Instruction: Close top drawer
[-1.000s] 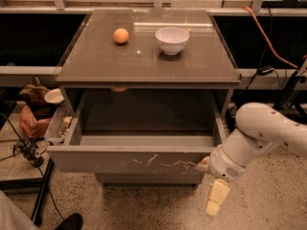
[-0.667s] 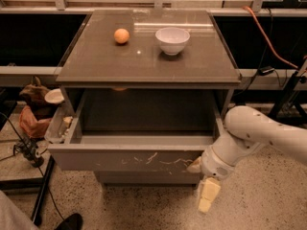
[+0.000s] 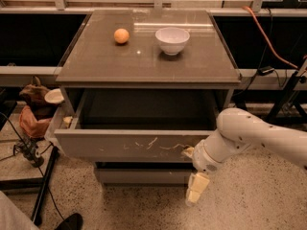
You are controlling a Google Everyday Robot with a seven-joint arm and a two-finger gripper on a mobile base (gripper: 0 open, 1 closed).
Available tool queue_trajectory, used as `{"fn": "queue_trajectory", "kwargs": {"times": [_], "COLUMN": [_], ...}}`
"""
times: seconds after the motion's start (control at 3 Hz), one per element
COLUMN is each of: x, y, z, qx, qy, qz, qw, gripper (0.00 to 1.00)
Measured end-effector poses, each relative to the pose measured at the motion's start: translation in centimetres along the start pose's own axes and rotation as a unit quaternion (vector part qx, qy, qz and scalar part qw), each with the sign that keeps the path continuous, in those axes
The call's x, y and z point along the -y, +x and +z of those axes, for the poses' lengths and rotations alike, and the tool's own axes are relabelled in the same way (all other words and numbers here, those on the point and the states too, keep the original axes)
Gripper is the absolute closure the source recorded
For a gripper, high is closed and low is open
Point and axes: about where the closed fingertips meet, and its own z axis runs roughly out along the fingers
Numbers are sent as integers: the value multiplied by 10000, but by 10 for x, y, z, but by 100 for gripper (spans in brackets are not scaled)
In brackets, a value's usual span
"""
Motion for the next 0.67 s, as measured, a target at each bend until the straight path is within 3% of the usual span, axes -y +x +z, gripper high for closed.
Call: {"fn": "queue_trajectory", "kwargs": {"times": [0.33,0.67], "x": [0,16], "y": [0,-3], "z": [0,-8], "qx": [0,15], "qy": [0,149], "qz": [0,-71], "qw": [10000,9999], "gripper": [0,0]}}
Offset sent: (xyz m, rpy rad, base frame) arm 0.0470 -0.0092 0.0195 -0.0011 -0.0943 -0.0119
